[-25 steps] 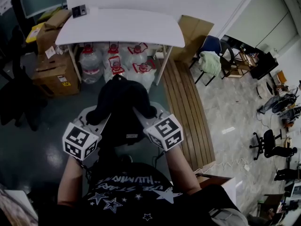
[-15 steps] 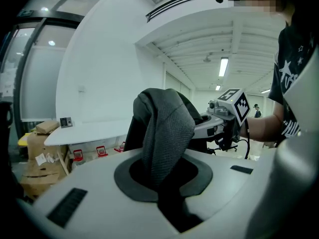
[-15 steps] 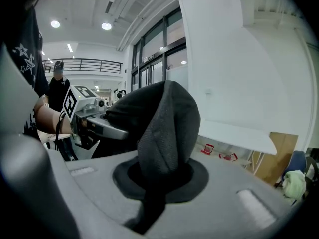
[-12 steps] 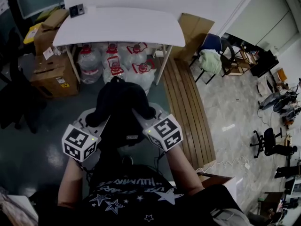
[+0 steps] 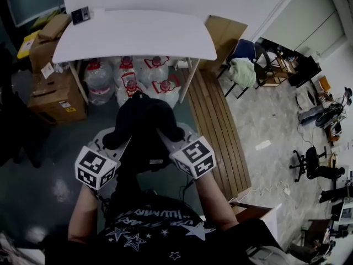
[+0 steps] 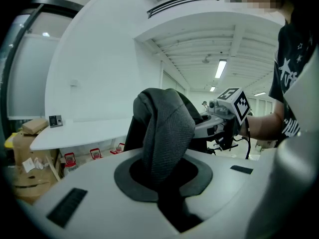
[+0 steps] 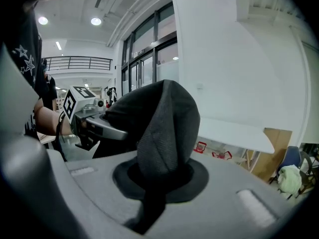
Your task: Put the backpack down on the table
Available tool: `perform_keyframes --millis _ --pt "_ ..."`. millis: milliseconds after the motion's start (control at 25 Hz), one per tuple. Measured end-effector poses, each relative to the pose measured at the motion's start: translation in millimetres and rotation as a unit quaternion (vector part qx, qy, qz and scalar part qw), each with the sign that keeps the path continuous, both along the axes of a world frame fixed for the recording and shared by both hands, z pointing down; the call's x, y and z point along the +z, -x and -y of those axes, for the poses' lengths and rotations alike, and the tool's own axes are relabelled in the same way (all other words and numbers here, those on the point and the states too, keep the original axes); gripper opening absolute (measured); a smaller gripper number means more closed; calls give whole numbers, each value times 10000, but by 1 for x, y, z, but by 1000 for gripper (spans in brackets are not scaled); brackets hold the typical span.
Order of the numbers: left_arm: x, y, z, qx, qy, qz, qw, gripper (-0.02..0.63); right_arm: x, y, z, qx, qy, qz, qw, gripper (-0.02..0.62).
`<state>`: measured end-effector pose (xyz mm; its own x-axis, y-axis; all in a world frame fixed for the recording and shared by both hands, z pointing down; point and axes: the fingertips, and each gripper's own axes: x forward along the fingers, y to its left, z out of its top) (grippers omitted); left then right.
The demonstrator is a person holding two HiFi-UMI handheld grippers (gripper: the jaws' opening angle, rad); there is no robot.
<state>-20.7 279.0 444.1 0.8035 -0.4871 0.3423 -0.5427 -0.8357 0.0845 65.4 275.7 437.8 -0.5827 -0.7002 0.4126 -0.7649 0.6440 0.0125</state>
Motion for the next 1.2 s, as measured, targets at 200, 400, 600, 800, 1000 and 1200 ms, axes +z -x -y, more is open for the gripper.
perform_keyframes --millis 200,400,600,800,1000,1200 --pt "-2 13 51 47 -10 16 10000 52 -1 13 51 15 68 46 10000 28" --pt "-8 36 101 -49 -51 -13 10000 52 -7 36 102 -78 48 3 10000 29" --pt "-12 56 145 -76 -65 -86 9999 52 -13 56 146 -128 -9 -52 9999 28" --pt "-13 73 188 -42 -35 -89 9999 52 -13 73 188 -102 9 -64 9999 28" --pt "-6 91 236 81 15 -117 9999 52 -6 90 235 1 46 -64 10000 28" --pt "-8 101 271 225 37 -199 9995 52 -10 101 267 107 39 -147 9998 28"
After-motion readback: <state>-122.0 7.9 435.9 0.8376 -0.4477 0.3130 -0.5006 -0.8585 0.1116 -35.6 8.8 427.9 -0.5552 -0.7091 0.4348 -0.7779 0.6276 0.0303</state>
